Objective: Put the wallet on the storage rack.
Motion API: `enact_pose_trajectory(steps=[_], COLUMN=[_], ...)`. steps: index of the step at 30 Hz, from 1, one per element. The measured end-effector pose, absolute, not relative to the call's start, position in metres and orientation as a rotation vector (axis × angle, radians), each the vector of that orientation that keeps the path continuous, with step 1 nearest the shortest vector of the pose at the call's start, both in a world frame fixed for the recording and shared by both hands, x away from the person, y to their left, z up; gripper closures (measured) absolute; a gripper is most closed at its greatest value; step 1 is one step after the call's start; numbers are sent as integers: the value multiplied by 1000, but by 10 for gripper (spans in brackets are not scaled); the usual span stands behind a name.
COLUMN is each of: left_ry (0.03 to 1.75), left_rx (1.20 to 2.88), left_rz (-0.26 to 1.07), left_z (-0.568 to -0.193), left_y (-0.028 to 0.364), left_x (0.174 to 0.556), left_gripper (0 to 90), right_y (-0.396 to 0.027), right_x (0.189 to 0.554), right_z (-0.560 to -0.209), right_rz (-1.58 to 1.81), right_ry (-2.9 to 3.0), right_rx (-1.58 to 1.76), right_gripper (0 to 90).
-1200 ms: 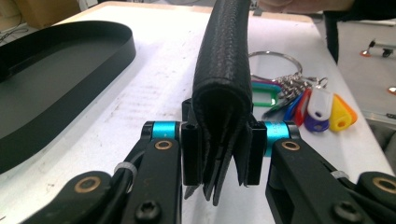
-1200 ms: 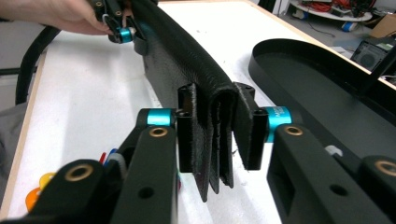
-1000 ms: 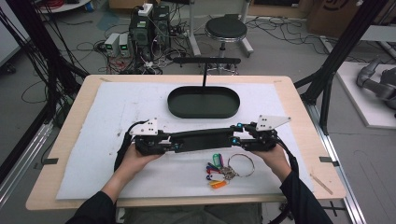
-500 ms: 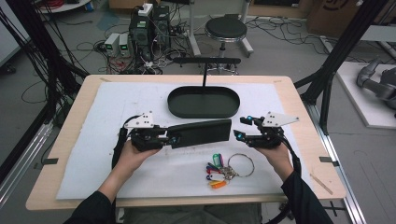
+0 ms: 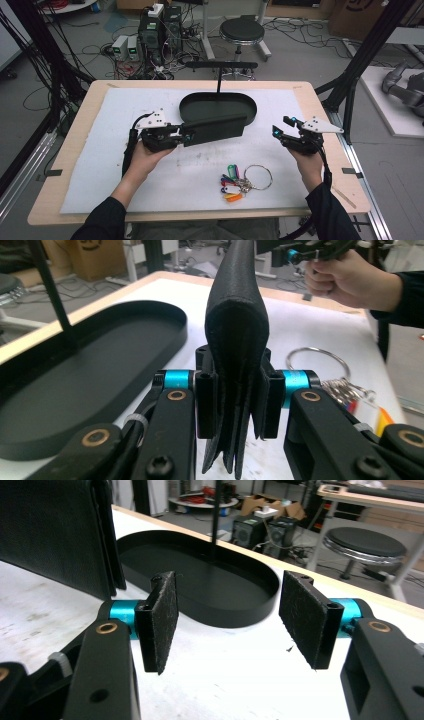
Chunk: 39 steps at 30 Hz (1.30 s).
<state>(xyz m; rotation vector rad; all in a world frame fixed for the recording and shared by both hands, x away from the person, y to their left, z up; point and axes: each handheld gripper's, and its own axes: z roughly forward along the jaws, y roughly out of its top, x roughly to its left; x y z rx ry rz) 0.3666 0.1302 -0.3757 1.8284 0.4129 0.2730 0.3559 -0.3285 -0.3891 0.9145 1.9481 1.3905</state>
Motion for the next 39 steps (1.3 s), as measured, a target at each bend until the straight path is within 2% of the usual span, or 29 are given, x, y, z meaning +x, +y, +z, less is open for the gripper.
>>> enact_pose_trajectory(steps=[19,39], left_ry=[496,526], left_rx=[1812,1841], left_rz=[414,483], left_z=[-369,-369], left_y=[118,84], left_x=[405,446], left_gripper=[755,754], right_y=[-341,-344], right_x=[357,357], right_z=[-390,-391], right_rz=[1350,1358], right_ry=[1886,1872], right_rx=[992,1007], right_gripper=[414,414])
